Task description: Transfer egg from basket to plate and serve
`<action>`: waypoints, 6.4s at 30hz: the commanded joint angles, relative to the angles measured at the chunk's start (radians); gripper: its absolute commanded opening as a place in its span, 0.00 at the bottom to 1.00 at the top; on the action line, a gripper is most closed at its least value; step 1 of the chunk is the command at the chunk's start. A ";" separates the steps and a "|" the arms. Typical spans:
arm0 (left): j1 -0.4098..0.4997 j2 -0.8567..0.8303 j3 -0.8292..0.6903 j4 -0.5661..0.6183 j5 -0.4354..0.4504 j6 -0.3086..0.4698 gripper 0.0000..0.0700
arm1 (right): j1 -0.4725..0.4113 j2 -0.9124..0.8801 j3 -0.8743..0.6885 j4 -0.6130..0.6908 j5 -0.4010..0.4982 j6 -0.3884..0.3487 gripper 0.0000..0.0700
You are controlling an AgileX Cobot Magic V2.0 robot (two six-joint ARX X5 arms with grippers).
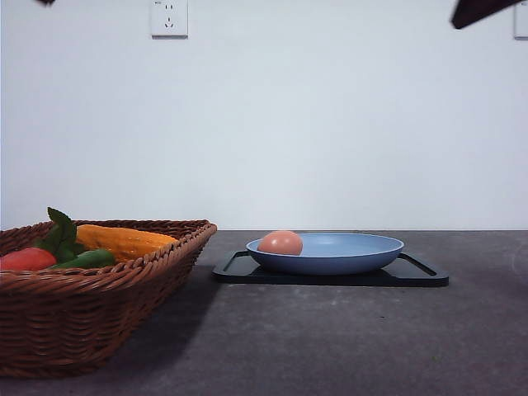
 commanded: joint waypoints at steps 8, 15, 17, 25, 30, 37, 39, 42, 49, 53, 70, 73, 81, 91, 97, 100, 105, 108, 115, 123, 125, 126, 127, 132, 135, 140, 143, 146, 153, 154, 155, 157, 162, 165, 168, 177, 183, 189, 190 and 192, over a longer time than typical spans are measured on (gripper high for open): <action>0.010 -0.176 -0.301 0.300 0.093 -0.021 0.00 | 0.056 -0.266 -0.302 0.176 0.088 0.012 0.00; 0.010 -0.193 -0.321 0.308 0.097 -0.054 0.00 | 0.055 -0.350 -0.349 0.204 0.192 0.032 0.00; 0.010 -0.192 -0.321 0.308 0.097 -0.054 0.00 | 0.055 -0.363 -0.349 0.203 0.220 0.041 0.00; 0.010 -0.193 -0.321 0.308 0.097 -0.054 0.00 | 0.055 -0.371 -0.346 0.213 0.224 0.045 0.00; 0.010 -0.193 -0.321 0.308 0.097 -0.054 0.00 | 0.055 -0.371 -0.345 0.213 0.278 0.045 0.00; 0.012 -0.241 -0.321 0.300 0.097 -0.054 0.00 | 0.055 -0.371 -0.345 0.213 0.445 0.045 0.00; 0.022 -0.286 -0.321 0.299 0.098 -0.054 0.00 | 0.055 -0.371 -0.345 0.213 0.504 0.045 0.00; 0.059 -0.375 -0.323 0.296 0.098 -0.004 0.00 | 0.055 -0.375 -0.345 0.212 0.604 0.045 0.00; 0.283 -0.588 -0.421 0.298 0.098 0.010 0.00 | 0.055 -0.410 -0.345 0.212 0.841 0.045 0.00; 0.416 -0.692 -0.541 0.305 0.099 0.007 0.00 | 0.055 -0.437 -0.345 0.212 0.961 0.045 0.00; 0.559 -0.871 -0.913 0.450 0.124 -0.024 0.00 | 0.056 -0.561 -0.345 0.212 1.255 0.045 0.00; 0.559 -0.871 -0.943 0.453 0.137 -0.032 0.00 | 0.056 -0.567 -0.344 0.212 1.266 0.045 0.00; 0.559 -0.871 -0.977 0.408 0.296 -0.033 0.00 | 0.056 -0.567 -0.344 0.212 1.266 0.045 0.00; 0.559 -0.871 -0.977 0.409 0.309 -0.104 0.00 | 0.056 -0.567 -0.343 0.212 1.266 0.045 0.00; 0.559 -0.871 -0.977 0.409 0.309 -0.104 0.00 | 0.056 -0.567 -0.343 0.212 1.266 0.045 0.00; 0.559 -0.871 -0.977 0.409 0.309 -0.104 0.00 | 0.056 -0.567 -0.343 0.212 1.266 0.045 0.00; 0.559 -0.871 -0.977 0.409 0.309 -0.104 0.00 | 0.056 -0.567 -0.343 0.212 1.266 0.044 0.00; 0.559 -0.871 -0.977 0.409 0.309 -0.104 0.00 | 0.056 -0.567 -0.343 0.212 1.266 0.045 0.00; 0.559 -0.871 -0.977 0.409 0.309 -0.104 0.00 | 0.058 -0.567 -0.343 0.205 1.302 -0.001 0.00; 0.559 -0.871 -0.977 0.409 0.309 -0.104 0.00 | -0.008 -0.577 -0.448 0.201 0.457 -0.010 0.00; 0.559 -0.871 -0.977 0.409 0.309 -0.104 0.00 | -0.079 -0.576 -0.517 0.235 0.190 -0.048 0.00; 0.559 -0.871 -0.977 0.409 0.309 -0.104 0.00 | -0.118 -0.573 -0.553 0.255 0.063 -0.062 0.00; 0.559 -0.871 -0.977 0.409 0.309 -0.104 0.00 | -0.154 -0.567 -0.583 0.270 -0.032 -0.064 0.00; 0.559 -0.871 -0.977 0.409 0.309 -0.104 0.00 | -0.337 -0.561 -0.674 0.279 -0.263 -0.062 0.00; 0.559 -0.871 -0.977 0.409 0.309 -0.104 0.00 | -0.421 -0.564 -0.695 0.273 -0.306 -0.065 0.00; 0.559 -0.871 -0.977 0.409 0.309 -0.104 0.00 | -0.467 -0.602 -0.701 0.263 -0.314 -0.125 0.00; 0.559 -0.871 -0.977 0.409 0.309 -0.104 0.00 | -0.469 -0.627 -0.709 0.264 -0.314 -0.149 0.00; 0.559 -0.871 -0.977 0.409 0.309 -0.104 0.00 | -0.473 -0.646 -0.723 0.263 -0.325 -0.148 0.00; 0.559 -0.871 -0.977 0.409 0.309 -0.104 0.00 | -0.491 -0.694 -0.755 0.205 -0.389 -0.145 0.00; 0.559 -0.871 -0.977 0.409 0.309 -0.104 0.00 | -0.493 -0.698 -0.755 0.199 -0.389 -0.145 0.00; 0.559 -0.871 -0.977 0.409 0.309 -0.104 0.00 | -0.495 -0.704 -0.755 0.200 -0.391 -0.144 0.00; 0.559 -0.871 -0.977 0.409 0.309 -0.104 0.00 | -0.496 -0.723 -0.755 0.200 -0.390 -0.145 0.00; 0.559 -0.871 -0.977 0.409 0.309 -0.104 0.00 | -0.496 -0.754 -0.755 0.201 -0.385 -0.150 0.00; 0.559 -0.871 -0.977 0.409 0.309 -0.104 0.00 | -0.495 -0.754 -0.755 0.204 -0.387 -0.123 0.00; 0.559 -0.871 -0.977 0.409 0.309 -0.104 0.00 | -0.494 -0.754 -0.755 0.207 -0.383 -0.105 0.00; 0.559 -0.871 -0.977 0.409 0.309 -0.104 0.00 | -0.494 -0.754 -0.755 0.216 -0.247 -0.105 0.00; 0.559 -0.871 -0.977 0.409 0.309 -0.104 0.00 | -0.494 -0.754 -0.755 0.216 -0.121 -0.106 0.00; 0.559 -0.871 -0.977 0.409 0.309 -0.104 0.00 | -0.494 -0.754 -0.755 0.216 0.031 -0.106 0.00; 0.559 -0.871 -0.977 0.409 0.309 -0.104 0.00 | -0.494 -0.754 -0.755 0.215 0.059 -0.106 0.00; 0.559 -0.871 -0.977 0.409 0.309 -0.104 0.00 | -0.494 -0.754 -0.755 0.216 0.110 -0.106 0.00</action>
